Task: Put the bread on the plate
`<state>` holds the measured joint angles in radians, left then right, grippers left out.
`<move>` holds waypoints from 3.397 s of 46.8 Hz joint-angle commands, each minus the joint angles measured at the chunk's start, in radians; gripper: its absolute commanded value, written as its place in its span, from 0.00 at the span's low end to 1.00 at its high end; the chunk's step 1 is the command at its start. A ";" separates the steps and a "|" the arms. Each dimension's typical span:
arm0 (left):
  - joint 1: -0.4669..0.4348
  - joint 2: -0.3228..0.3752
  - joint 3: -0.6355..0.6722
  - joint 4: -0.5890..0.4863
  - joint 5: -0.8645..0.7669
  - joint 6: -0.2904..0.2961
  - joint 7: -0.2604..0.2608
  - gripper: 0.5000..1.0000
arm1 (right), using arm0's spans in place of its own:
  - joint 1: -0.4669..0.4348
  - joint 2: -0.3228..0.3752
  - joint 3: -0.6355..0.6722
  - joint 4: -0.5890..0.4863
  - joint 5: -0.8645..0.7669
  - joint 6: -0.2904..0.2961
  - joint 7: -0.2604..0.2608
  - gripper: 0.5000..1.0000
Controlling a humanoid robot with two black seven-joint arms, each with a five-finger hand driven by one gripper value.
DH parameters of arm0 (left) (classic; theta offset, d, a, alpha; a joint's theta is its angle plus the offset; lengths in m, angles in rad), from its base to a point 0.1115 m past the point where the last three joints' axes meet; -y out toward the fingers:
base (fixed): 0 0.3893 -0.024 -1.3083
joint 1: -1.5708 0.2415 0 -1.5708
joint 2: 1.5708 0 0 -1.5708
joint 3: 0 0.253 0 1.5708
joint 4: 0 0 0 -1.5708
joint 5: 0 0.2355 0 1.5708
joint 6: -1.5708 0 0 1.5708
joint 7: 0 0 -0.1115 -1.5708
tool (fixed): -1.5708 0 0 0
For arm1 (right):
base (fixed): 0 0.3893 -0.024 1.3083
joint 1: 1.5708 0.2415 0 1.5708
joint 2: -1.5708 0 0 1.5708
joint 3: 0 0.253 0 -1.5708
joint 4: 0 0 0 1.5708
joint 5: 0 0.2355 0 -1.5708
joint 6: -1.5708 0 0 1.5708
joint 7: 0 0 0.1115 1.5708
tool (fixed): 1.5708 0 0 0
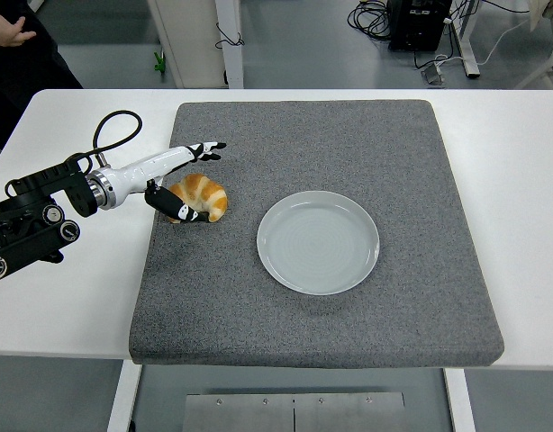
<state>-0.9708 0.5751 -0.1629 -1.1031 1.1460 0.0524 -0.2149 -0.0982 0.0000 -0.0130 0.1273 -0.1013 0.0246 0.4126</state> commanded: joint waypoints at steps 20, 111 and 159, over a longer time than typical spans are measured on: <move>0.006 -0.008 0.008 0.003 0.075 0.073 0.000 0.89 | 0.000 0.000 0.001 0.000 0.000 0.000 0.000 1.00; -0.103 -0.023 -0.050 0.035 0.060 0.058 -0.009 0.25 | 0.000 0.000 -0.001 0.000 0.000 0.000 0.000 1.00; -0.304 -0.066 -0.184 0.034 0.110 -0.085 -0.001 0.27 | 0.000 0.000 -0.001 0.000 0.000 0.000 0.000 1.00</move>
<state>-1.2670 0.5286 -0.3466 -1.0688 1.2350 -0.0318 -0.2162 -0.0979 0.0000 -0.0129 0.1273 -0.1014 0.0245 0.4126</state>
